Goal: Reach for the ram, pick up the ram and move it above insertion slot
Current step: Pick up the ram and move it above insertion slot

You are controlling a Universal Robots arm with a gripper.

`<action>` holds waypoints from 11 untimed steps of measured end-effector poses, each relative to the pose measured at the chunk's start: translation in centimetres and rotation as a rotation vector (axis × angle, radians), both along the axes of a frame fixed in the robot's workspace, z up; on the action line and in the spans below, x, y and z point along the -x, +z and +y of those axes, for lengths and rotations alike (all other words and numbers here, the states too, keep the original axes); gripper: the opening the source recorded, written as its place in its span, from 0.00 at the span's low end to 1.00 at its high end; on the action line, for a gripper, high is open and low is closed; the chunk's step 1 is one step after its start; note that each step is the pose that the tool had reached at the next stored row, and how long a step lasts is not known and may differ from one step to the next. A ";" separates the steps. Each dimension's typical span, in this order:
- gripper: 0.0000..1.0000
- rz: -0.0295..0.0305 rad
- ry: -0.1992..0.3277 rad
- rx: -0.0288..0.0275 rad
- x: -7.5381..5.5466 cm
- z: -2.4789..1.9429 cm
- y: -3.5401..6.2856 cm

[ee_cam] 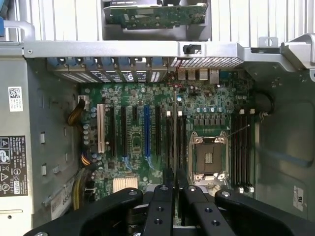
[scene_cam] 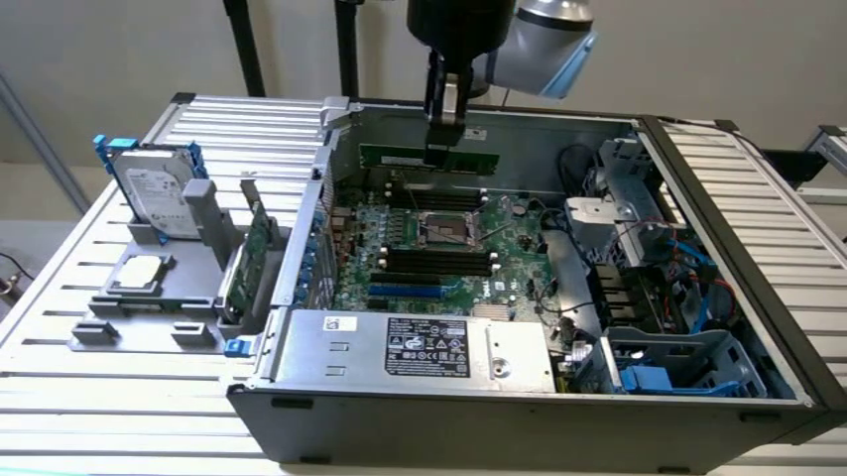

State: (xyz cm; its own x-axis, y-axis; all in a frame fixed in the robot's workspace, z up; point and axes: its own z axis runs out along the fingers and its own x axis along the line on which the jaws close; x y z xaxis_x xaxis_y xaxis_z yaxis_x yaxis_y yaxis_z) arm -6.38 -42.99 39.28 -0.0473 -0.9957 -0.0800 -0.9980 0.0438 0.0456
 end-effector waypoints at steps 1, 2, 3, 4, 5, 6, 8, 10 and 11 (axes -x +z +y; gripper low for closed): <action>0.13 0.0000 -0.001 0.0000 -0.1 0.06 -0.08; 0.13 0.0000 -0.003 -0.0001 -0.3 0.13 -0.16; 0.13 0.0000 -0.004 0.0000 -0.4 0.19 -0.24; 0.13 -0.0002 -0.005 0.0002 -0.4 0.26 -0.33; 0.13 -0.0008 -0.006 0.0000 -0.5 0.34 -0.44; 0.13 -0.0016 -0.007 -0.0001 -0.5 0.43 -0.55; 0.13 -0.0035 -0.008 -0.0001 -0.6 0.55 -0.77; 0.13 -0.0057 -0.009 -0.0002 -0.6 0.61 -0.99; 0.13 -0.0067 -0.009 0.0000 -0.6 0.62 -1.06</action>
